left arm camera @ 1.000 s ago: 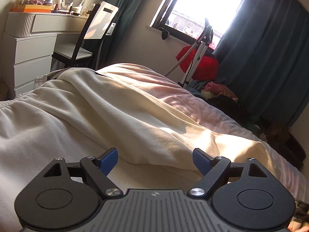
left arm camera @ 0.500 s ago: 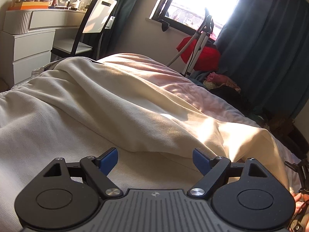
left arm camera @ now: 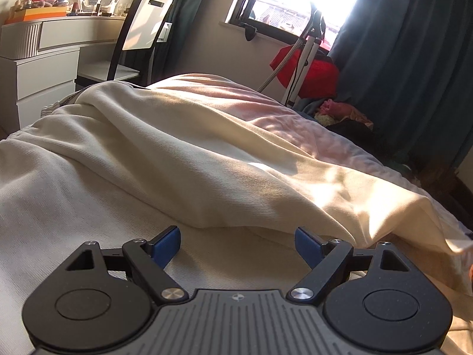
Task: Fold clothes
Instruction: 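Grasp the ribbed cuff with the right gripper and lift it, then lower the cuff onto the bed and open the right gripper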
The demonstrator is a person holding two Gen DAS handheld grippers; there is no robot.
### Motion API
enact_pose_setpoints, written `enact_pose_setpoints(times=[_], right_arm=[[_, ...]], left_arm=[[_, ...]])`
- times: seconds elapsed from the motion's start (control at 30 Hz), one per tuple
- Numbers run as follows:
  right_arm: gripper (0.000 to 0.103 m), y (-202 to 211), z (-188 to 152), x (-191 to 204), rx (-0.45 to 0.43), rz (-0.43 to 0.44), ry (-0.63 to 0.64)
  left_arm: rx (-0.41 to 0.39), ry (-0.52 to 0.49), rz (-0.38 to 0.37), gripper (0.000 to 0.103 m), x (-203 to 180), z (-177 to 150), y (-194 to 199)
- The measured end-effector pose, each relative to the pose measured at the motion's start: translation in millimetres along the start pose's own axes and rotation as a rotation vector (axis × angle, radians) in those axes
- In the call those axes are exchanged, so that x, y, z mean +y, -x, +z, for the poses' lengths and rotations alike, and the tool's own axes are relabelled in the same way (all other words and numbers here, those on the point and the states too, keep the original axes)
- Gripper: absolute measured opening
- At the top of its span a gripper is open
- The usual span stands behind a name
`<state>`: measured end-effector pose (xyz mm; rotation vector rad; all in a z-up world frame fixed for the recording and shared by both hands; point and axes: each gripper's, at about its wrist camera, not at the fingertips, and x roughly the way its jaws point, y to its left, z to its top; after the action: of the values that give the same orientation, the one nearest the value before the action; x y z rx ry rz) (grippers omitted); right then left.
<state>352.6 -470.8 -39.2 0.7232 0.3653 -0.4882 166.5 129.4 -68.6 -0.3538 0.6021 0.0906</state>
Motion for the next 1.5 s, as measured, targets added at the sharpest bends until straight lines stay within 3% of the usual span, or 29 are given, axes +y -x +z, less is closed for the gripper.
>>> enact_pose_setpoints(times=[0.1,0.2,0.27,0.37,0.47,0.6,0.8,0.93,1.13,1.27,1.37,1.4,1.43,1.5], right_arm=[[0.009,11.5,31.5,9.5,-0.105,0.085,0.049],[0.009,14.9,45.6,-6.7,-0.164,0.103,0.095],[0.009,12.1,40.1,-33.4,-0.159,0.057,0.108],[0.009,0.5,21.2,-79.2,-0.090,-0.027,0.099],[0.009,-6.0,0.6,-111.2,-0.019,-0.060,0.079],[0.009,-3.3,13.3,-97.6,-0.028,-0.039,0.074],[0.009,18.7,71.2,-50.2,-0.154,0.041,0.145],[0.009,29.8,83.0,-63.0,-0.230,0.033,0.179],[0.010,11.6,31.3,-141.9,-0.031,-0.140,0.167],[0.012,14.7,14.2,-167.1,0.016,-0.129,0.120],[0.029,20.2,18.1,-161.4,0.051,-0.151,0.134],[0.042,24.4,18.7,-158.4,0.061,-0.155,0.142],[0.065,33.0,17.8,-156.0,0.055,-0.140,0.143],[0.090,51.1,15.3,-150.7,0.039,-0.111,0.146]], left_arm=[[-0.018,-0.051,0.005,0.086,-5.8,-1.1,2.6],[-0.018,-0.083,0.013,0.086,-9.7,-3.4,1.2],[-0.012,-0.089,0.011,0.086,-11.4,-5.1,0.1],[-0.017,-0.111,0.016,0.086,-15.2,-7.3,0.7],[-0.020,-0.128,0.021,0.086,-19.4,-9.7,0.8],[-0.027,-0.151,0.025,0.086,-23.4,-12.5,4.3],[-0.044,-0.178,0.010,0.086,-30.8,-16.5,14.6],[-0.041,-0.200,0.003,0.086,-36.0,-21.6,16.3],[-0.041,-0.228,-0.002,0.086,-40.3,-23.8,16.4],[-0.067,-0.235,-0.012,0.086,-41.0,-22.7,22.9],[-0.085,-0.247,-0.012,0.086,-43.5,-21.4,29.0],[-0.091,-0.250,-0.014,0.086,-45.3,-21.5,31.0],[-0.097,-0.253,-0.016,0.086,-47.1,-21.8,32.9],[-0.118,-0.277,-0.023,0.086,-51.0,-24.6,39.4]])
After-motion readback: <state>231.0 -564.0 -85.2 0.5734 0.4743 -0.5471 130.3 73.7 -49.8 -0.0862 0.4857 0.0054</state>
